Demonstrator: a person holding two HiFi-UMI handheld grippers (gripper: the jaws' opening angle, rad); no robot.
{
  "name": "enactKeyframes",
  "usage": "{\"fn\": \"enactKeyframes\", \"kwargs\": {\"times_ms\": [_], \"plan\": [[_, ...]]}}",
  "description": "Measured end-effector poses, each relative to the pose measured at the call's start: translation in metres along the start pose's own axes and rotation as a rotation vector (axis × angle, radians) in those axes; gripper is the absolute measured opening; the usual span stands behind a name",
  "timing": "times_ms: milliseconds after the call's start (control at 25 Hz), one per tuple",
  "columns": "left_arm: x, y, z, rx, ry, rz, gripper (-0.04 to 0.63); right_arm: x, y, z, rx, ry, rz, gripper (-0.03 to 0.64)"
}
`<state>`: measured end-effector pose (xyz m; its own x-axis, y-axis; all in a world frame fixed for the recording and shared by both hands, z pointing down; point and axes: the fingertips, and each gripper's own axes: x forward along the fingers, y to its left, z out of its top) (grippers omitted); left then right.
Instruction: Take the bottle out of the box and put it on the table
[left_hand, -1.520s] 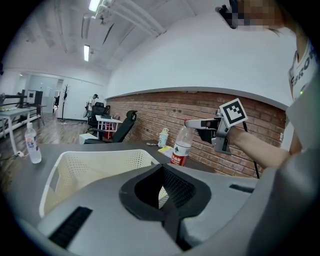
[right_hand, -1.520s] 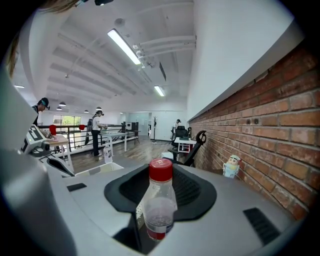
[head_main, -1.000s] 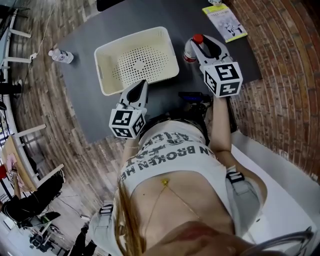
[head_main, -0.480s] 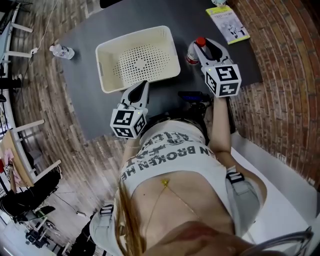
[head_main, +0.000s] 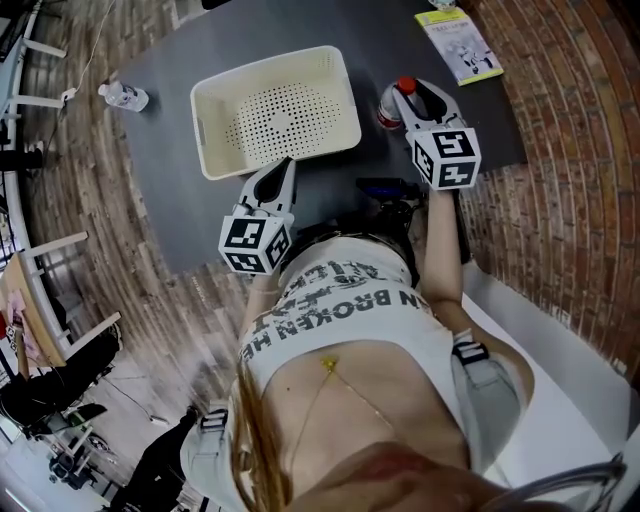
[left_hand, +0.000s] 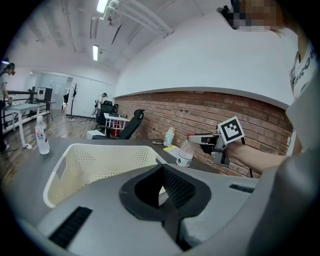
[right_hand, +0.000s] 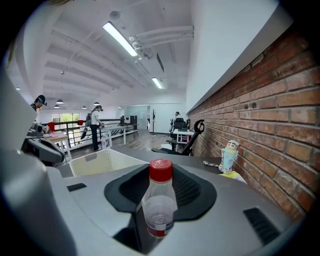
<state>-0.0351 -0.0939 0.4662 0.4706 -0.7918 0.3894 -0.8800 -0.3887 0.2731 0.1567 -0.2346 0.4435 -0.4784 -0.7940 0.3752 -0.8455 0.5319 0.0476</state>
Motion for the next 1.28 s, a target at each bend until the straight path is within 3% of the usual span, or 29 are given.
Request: {"fn": "enactKeyframes", "kwargs": {"times_ms": [920,1280], "plan": [[0.005,0.001,-0.004,-0.023,0.008,0.038,0.005,0.009,-0.021,-0.052,0.007,0.085,-0.017,0.138],[0.01,0.001,-0.005,-0.027,0.017,0.03,0.005,0.004,-0.023,-0.056,0.011,0.057,-0.015,0.138]]}}
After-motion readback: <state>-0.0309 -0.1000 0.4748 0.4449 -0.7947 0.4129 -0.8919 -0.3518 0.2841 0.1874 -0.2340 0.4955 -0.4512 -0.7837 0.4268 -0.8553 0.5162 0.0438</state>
